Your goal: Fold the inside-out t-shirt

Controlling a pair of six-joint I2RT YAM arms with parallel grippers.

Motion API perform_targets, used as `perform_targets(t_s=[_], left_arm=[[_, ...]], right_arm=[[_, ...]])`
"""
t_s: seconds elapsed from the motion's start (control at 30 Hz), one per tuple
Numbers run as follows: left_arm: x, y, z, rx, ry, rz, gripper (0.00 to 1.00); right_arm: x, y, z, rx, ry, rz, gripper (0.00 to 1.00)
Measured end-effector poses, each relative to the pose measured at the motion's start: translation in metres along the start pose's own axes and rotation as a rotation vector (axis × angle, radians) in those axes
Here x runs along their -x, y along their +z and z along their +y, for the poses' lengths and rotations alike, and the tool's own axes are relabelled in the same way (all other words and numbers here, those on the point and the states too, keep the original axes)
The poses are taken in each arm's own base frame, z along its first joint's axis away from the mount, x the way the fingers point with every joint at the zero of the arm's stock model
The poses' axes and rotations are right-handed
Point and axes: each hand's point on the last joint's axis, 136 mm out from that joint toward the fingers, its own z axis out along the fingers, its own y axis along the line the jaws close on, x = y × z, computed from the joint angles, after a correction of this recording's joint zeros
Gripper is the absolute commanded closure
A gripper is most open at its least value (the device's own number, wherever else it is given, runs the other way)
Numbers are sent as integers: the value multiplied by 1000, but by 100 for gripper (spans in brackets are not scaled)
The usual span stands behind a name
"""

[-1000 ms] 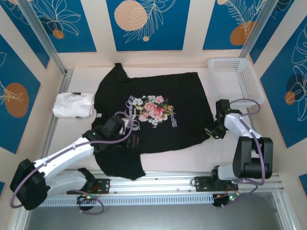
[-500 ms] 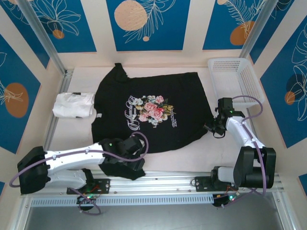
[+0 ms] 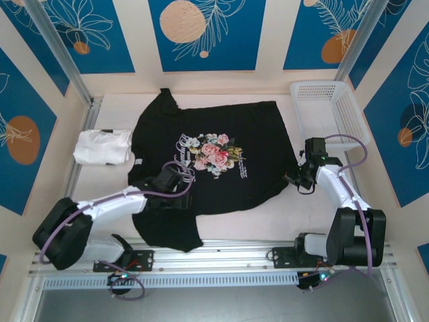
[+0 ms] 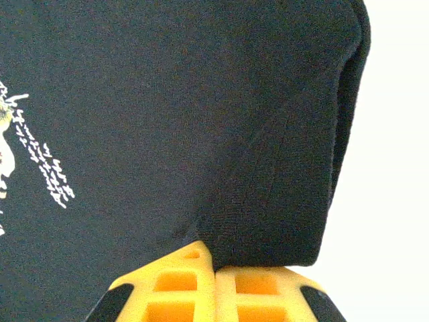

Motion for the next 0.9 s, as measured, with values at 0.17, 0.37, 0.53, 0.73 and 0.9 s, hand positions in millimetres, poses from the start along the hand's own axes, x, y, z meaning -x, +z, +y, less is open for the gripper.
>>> perform_targets(t_s=[0.17, 0.37, 0.53, 0.73, 0.9], left_arm=[[40, 20, -12, -15, 5, -50, 29], [98, 44, -37, -41, 49, -86, 28], [125, 37, -48, -54, 95, -123, 27], [95, -19, -43, -84, 114, -180, 28], [18, -54, -13, -50, 71, -146, 33]], right_arm=[[0, -1, 0, 1, 0, -3, 100], [1, -3, 0, 3, 1, -10, 100], [2, -3, -1, 3, 4, -14, 100], [3, -8, 2, 14, -2, -33, 100], [3, -9, 4, 24, -4, -35, 100]])
